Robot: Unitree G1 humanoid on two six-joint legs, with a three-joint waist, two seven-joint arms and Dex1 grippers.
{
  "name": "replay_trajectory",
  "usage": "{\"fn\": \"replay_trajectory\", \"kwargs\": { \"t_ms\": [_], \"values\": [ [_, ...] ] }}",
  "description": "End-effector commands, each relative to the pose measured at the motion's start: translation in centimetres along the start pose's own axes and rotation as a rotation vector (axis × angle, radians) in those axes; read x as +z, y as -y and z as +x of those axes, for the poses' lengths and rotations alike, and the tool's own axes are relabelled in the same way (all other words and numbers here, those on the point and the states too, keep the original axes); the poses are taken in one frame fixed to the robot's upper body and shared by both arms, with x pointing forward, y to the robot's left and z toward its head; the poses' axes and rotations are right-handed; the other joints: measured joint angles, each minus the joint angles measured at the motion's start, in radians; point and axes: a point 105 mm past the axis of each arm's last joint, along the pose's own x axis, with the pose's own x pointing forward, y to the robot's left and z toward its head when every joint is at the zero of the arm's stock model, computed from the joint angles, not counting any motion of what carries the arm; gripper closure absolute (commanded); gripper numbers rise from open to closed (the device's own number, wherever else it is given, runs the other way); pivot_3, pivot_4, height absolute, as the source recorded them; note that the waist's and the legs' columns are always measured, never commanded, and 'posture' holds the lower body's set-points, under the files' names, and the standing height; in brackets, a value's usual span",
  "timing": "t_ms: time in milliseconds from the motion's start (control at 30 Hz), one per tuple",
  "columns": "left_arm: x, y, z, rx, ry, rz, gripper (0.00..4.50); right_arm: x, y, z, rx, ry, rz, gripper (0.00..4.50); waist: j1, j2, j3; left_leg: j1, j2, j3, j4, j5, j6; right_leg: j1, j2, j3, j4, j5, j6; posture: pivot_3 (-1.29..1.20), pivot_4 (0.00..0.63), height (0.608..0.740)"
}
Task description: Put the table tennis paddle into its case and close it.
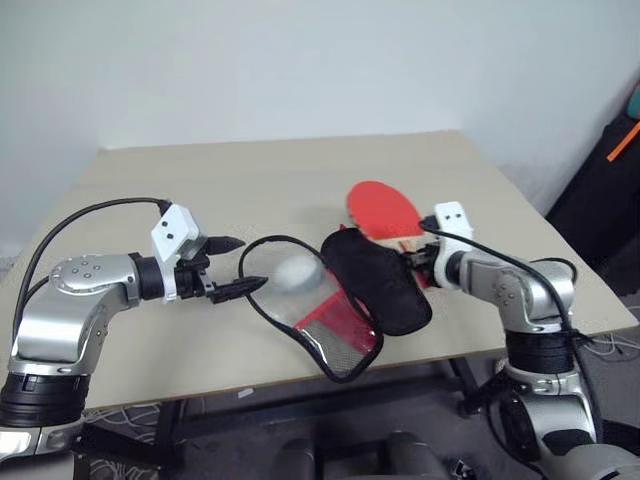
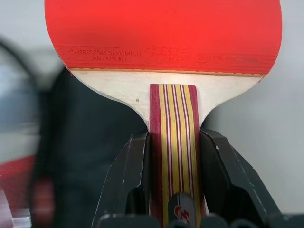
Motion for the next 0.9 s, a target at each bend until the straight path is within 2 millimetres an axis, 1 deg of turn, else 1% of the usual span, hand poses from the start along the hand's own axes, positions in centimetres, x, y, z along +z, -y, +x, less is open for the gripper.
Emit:
{"fn": "replay_trajectory", "kwargs": {
  "t_ms": [33,133,233,467,700,767,800,900],
  "values": [
    [1.0,0.0,-0.2,-0.001,0.02,0.031,0.0,-0.4,-0.9,0.4,-0.042,-0.016,-0.019,3.39,-0.001,0.0,0.0,0.0,0.0,0.0,0.0,0.0,0.0,0.0,0.0,0.0,0.0,0.0,0.0,0.0,0.0,0.74],
    [1.1,0.0,-0.2,0.0,0.02,0.03,0.0,-1.3,-1.6,1.0,-0.046,-0.055,-0.018,3.39,-0.003,0.001,0.001,0.0,0.0,0.001,-0.001,0.0,0.0,-0.001,-0.001,0.0,0.0,0.001,-0.002,0.0,0.0,0.74],
    [1.1,0.0,-0.2,0.001,0.022,0.029,0.0,-2.0,-1.6,1.3,-0.054,-0.078,-0.021,3.39,-0.003,0.001,0.001,0.0,0.0,0.001,-0.001,0.0,0.0,-0.002,0.0,0.0,0.0,0.001,-0.002,0.0,0.0,0.74],
    [1.0,0.2,-0.2,0.0,0.024,0.022,0.0,-2.8,-0.7,1.5,-0.087,-0.105,-0.025,3.39,-0.003,0.001,0.0,0.0,0.0,0.001,-0.001,0.0,0.0,-0.002,0.0,0.0,0.0,0.001,-0.001,0.0,0.0,0.74],
    [1.0,0.3,-0.2,0.001,0.026,0.016,0.0,-3.7,-0.2,1.6,-0.111,-0.145,-0.023,3.39,-0.003,0.001,0.0,0.0,0.0,0.001,-0.001,0.0,0.0,-0.001,0.0,0.0,0.0,0.0,0.0,0.0,0.0,0.74],
    [1.0,0.3,-0.2,0.002,0.028,0.013,0.0,-3.6,-0.4,1.6,-0.096,-0.14,-0.008,2.66,-0.003,0.001,0.0,0.0,0.0,0.001,-0.001,0.0,0.0,-0.001,0.0,0.0,0.0,0.0,0.0,0.0,0.0,0.74],
    [1.0,0.2,-0.2,0.003,0.028,0.013,0.0,-3.3,-0.7,1.5,-0.078,-0.132,-0.004,2.42,-0.003,0.001,0.0,0.0,0.0,0.001,-0.001,0.0,0.0,-0.001,0.0,0.0,0.0,0.0,0.0,0.0,0.0,0.74],
    [0.9,-0.1,-0.6,0.015,0.025,0.016,0.0,-2.0,-1.2,0.6,-0.021,-0.084,-0.02,1.36,-0.003,0.001,0.0,0.0,0.0,0.001,-0.001,0.0,0.0,-0.001,0.0,0.0,0.0,0.0,0.0,0.0,0.0,0.74]
  ]
}}
